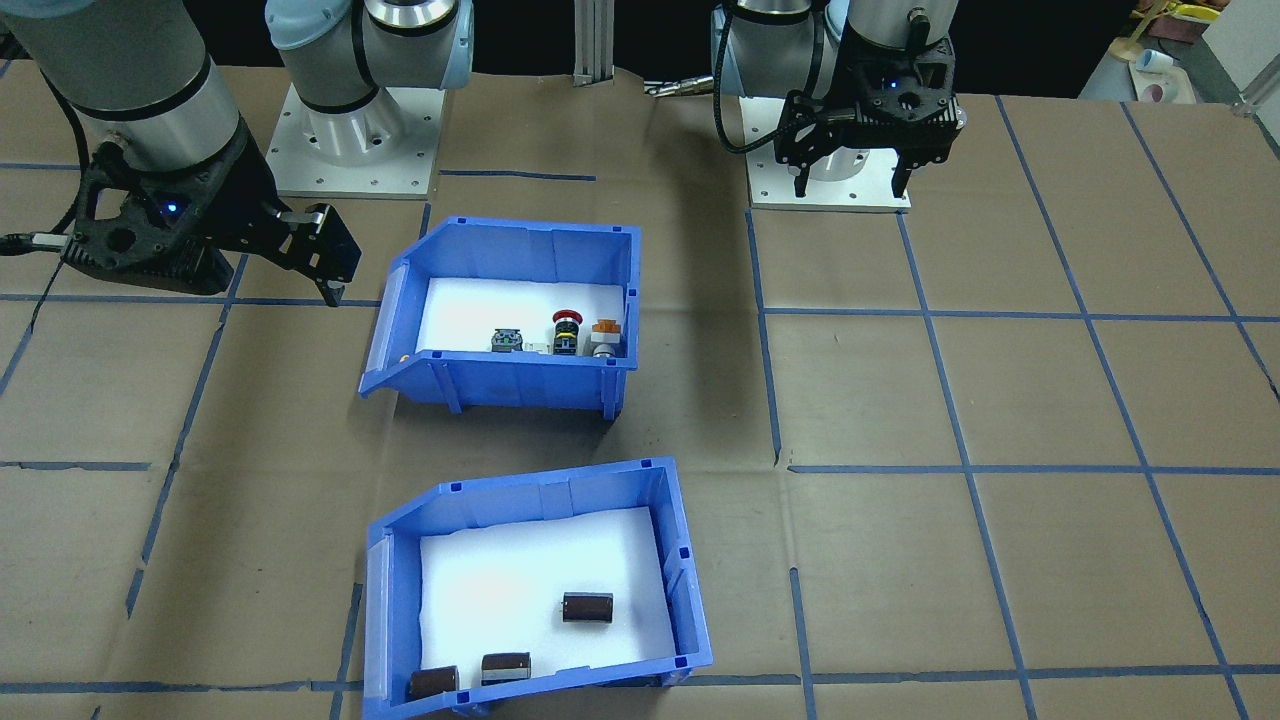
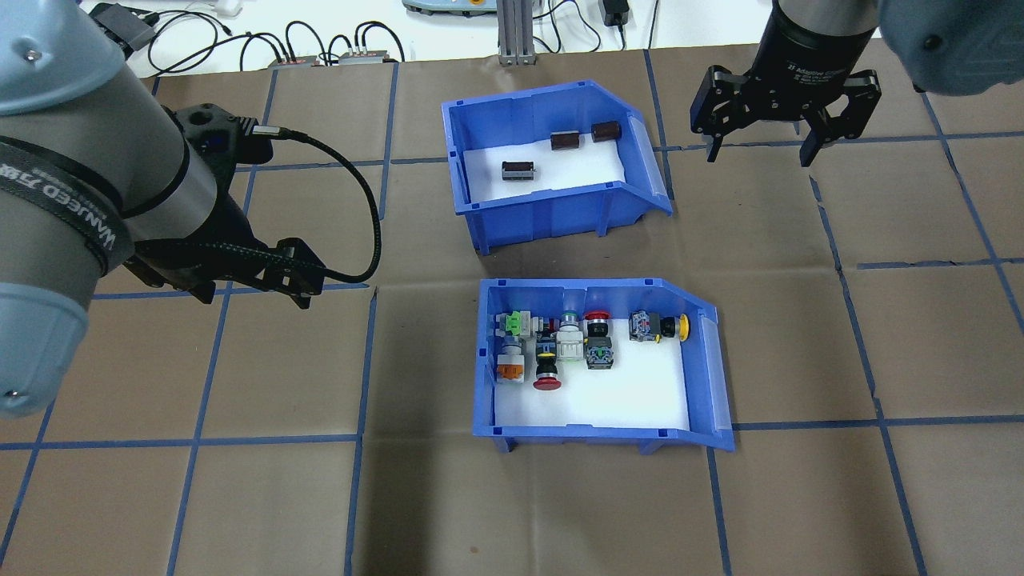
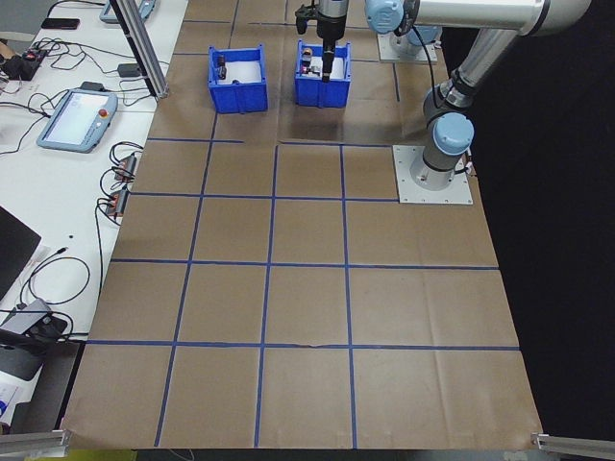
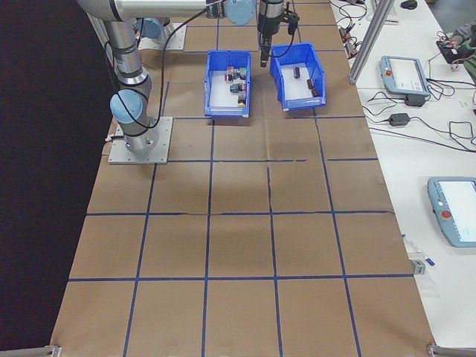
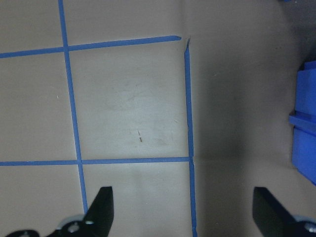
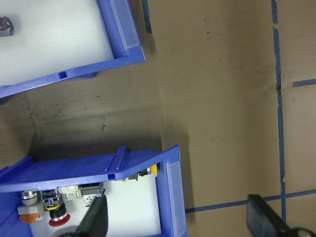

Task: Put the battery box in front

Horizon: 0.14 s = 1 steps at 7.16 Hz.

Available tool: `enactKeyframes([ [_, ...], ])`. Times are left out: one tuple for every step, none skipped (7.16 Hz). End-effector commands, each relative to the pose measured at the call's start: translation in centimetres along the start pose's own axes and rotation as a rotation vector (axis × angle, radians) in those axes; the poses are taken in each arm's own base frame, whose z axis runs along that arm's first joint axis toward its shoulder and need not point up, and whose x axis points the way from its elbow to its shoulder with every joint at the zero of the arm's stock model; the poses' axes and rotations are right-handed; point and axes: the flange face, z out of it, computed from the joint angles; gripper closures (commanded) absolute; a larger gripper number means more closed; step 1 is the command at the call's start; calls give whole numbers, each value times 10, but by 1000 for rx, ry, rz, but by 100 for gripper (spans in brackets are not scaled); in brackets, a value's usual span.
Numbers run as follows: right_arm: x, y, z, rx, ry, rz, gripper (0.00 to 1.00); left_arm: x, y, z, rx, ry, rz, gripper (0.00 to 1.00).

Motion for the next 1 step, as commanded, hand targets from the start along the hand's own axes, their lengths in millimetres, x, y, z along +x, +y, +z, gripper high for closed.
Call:
enactKeyframes([
  [0, 0, 0, 0, 0, -2, 0, 0, 0, 0, -2, 1, 0, 1],
])
